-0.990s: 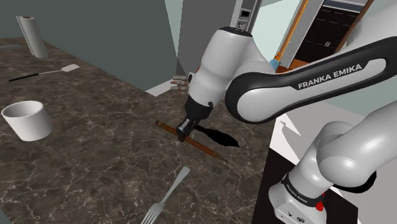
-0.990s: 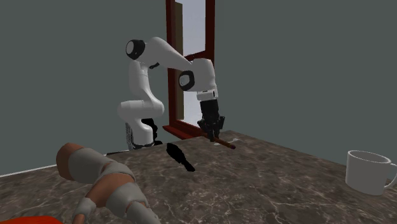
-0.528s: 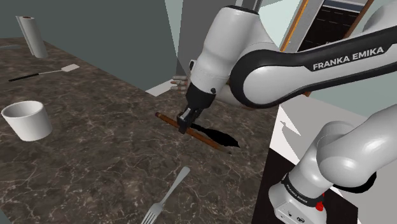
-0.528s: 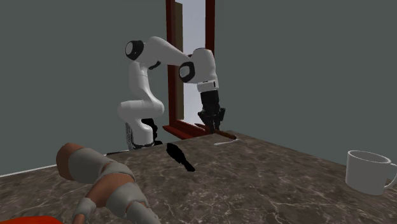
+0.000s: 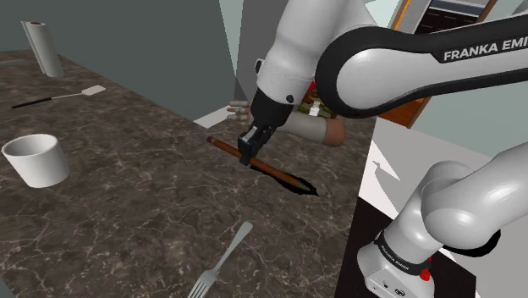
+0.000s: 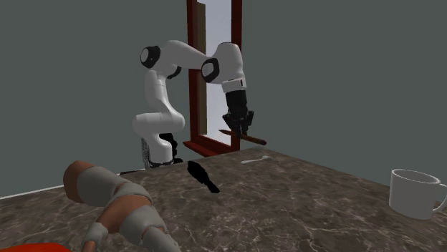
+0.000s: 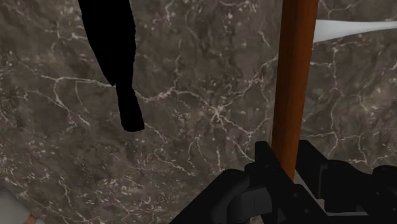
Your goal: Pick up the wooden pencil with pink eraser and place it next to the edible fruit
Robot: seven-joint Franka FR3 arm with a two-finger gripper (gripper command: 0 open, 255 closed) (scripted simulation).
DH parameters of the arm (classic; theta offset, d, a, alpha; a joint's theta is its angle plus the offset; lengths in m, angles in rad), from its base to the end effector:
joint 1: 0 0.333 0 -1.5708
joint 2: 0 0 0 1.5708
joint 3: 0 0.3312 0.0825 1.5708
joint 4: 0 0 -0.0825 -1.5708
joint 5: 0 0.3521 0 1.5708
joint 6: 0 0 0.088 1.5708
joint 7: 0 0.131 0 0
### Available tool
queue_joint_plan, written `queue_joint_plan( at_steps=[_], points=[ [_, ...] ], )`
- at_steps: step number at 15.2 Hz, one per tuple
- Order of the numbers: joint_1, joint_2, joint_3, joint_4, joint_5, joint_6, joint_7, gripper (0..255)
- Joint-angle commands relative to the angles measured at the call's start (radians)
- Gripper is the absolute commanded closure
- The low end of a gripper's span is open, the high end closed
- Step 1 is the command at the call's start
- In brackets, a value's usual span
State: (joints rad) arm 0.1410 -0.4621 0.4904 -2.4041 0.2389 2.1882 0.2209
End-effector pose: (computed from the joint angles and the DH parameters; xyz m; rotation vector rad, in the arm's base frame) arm 0.3160 0.2657 0.4854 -3.0208 -0.4082 -0.2944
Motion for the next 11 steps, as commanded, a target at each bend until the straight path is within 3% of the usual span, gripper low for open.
queue_joint_plan(
  at_steps=[1,7,11],
  points=[
    [0.0,-0.009,-0.007,0.023,-0.002,-0.032,-0.001,255],
    [-0.003,-0.023,-0.021,0.082,-0.008,-0.105,0.0,255],
    [-0.02,-0.071,-0.111,0.028,-0.01,-0.114,-0.109,255]
  ],
)
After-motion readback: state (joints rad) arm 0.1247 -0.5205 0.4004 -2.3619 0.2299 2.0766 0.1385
